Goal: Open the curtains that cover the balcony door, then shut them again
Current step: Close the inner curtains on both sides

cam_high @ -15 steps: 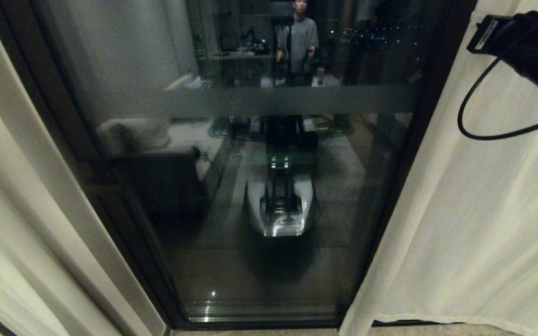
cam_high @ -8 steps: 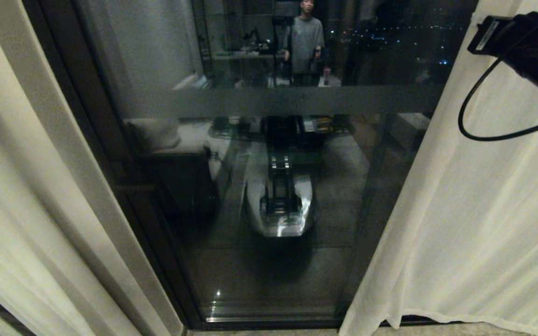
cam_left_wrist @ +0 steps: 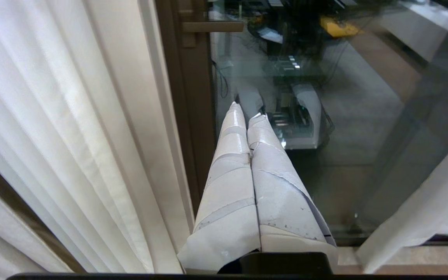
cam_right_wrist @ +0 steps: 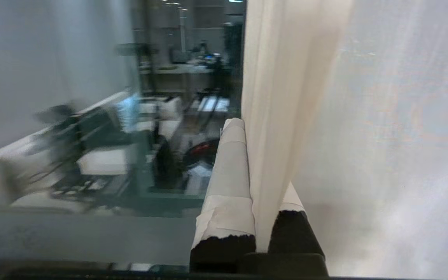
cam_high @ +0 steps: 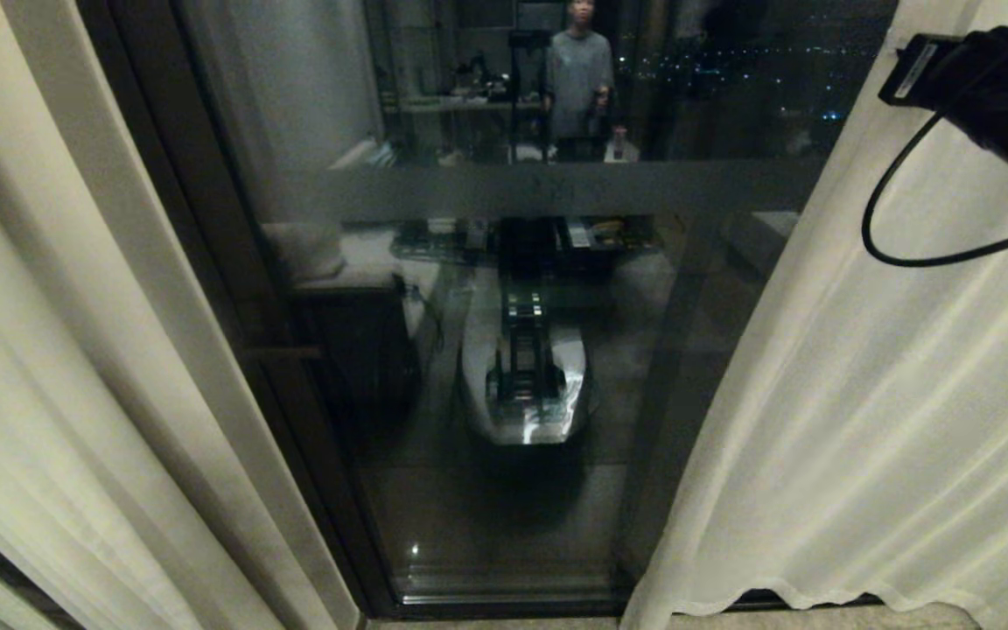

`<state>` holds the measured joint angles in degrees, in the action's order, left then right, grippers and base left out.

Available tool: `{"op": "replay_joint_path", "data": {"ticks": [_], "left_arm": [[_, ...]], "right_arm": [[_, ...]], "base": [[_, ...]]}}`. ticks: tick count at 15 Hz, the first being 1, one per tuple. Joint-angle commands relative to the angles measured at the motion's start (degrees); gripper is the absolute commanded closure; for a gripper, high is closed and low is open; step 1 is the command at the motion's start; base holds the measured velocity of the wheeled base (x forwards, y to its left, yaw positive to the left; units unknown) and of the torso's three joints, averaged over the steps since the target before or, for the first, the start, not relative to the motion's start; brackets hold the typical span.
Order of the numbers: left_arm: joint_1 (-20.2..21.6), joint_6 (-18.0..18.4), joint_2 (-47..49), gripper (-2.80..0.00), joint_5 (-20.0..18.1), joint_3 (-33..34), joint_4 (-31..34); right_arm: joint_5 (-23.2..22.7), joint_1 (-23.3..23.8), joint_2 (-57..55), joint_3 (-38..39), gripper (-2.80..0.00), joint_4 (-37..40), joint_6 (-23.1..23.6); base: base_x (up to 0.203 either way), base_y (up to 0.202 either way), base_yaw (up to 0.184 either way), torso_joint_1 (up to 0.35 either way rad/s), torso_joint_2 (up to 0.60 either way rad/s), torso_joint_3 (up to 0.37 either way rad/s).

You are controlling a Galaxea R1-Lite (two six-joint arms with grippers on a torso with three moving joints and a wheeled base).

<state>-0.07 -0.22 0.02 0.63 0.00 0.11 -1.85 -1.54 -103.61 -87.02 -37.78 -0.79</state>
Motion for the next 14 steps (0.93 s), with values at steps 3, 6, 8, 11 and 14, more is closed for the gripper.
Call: {"op": "replay_joint_path", "data": {"ticks": [3, 6, 8, 11, 14], "left_arm": [[-0.01, -0.04, -0.02, 0.0, 0.07, 0.0, -0.02], [-0.01, -0.04, -0.02, 0.0, 0.07, 0.0, -0.02], [-0.01, -0.04, -0.02, 0.0, 0.07, 0.0, -0.02], [-0.01, -0.04, -0.02, 0.0, 0.07, 0.0, -0.02], [-0.01, -0.04, -0.02, 0.0, 0.07, 0.0, -0.02]], "right_arm": [[-0.09, -2.6, 0.04, -0.26, 0.0, -0.37, 0.83], [-0.03, -5.79, 0.07, -0.22, 0.0, -0.37, 2.04], [0.0, -8.04, -0.01, -0.18, 0.0, -0.37, 2.98], [0.09, -10.72, -0.02, 0.0, 0.0, -0.37, 4.06], [0.09, -11.47, -0.1, 0.09, 0.0, -0.37, 4.57]], "base": [[0.0, 0.0, 0.0, 0.0, 0.0, 0.0], [0.0, 0.0, 0.0, 0.0, 0.0, 0.0], [0.0, 0.0, 0.0, 0.0, 0.0, 0.0], [0.0, 0.0, 0.0, 0.0, 0.0, 0.0], [0.0, 0.0, 0.0, 0.0, 0.0, 0.0]]}}
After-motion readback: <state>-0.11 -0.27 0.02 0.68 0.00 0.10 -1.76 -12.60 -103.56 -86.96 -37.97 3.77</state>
